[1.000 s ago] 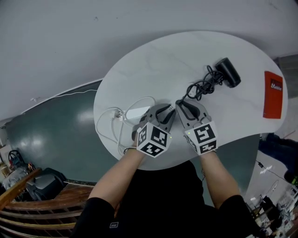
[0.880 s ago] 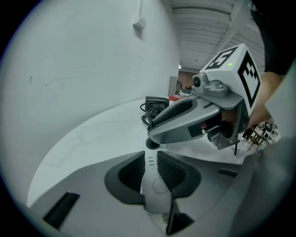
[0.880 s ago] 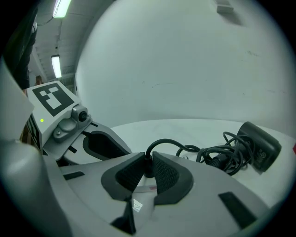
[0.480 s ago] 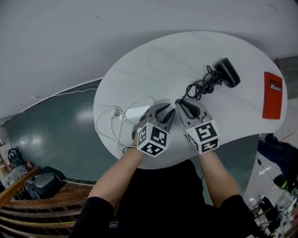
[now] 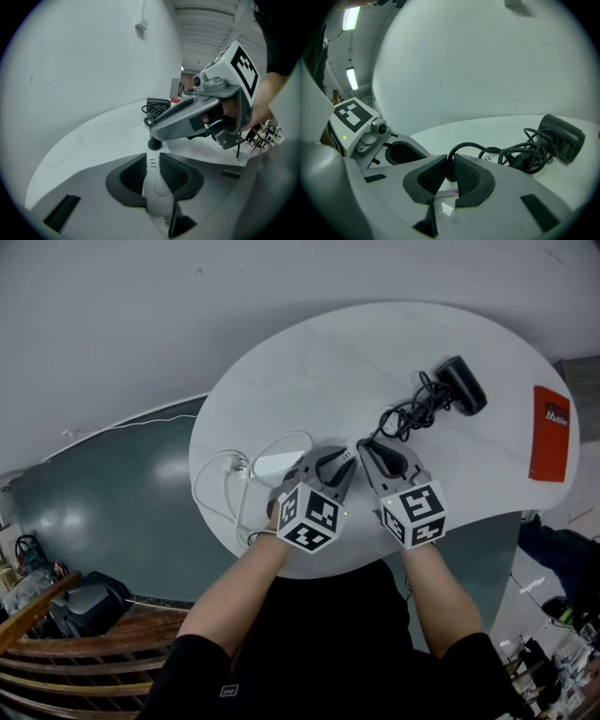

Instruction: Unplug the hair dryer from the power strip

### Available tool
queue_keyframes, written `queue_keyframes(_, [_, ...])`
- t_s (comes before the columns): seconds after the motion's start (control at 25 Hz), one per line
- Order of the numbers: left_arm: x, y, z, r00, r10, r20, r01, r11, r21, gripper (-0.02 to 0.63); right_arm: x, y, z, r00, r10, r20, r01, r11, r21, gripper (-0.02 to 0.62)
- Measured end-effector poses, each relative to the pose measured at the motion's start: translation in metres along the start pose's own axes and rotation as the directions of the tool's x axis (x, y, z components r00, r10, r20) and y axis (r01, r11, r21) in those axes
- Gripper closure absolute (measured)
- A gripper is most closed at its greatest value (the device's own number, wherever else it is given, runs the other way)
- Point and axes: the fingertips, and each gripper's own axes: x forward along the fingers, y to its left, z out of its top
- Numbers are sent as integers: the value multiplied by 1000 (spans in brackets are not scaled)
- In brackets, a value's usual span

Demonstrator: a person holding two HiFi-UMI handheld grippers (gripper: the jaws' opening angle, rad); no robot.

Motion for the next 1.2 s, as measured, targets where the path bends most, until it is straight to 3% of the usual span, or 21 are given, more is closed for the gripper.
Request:
queue_keyframes(0.28, [0,1,2,1000,-22,-17,22,999,-23,515,6,0,6,1000,3,-18,-3,1000,-25,534])
queue_keyframes(1.2, [-2,-6,2,1000,-2,-9,2,1000,-3,512,-12,0,3,999,20,27,-23,993,113,535])
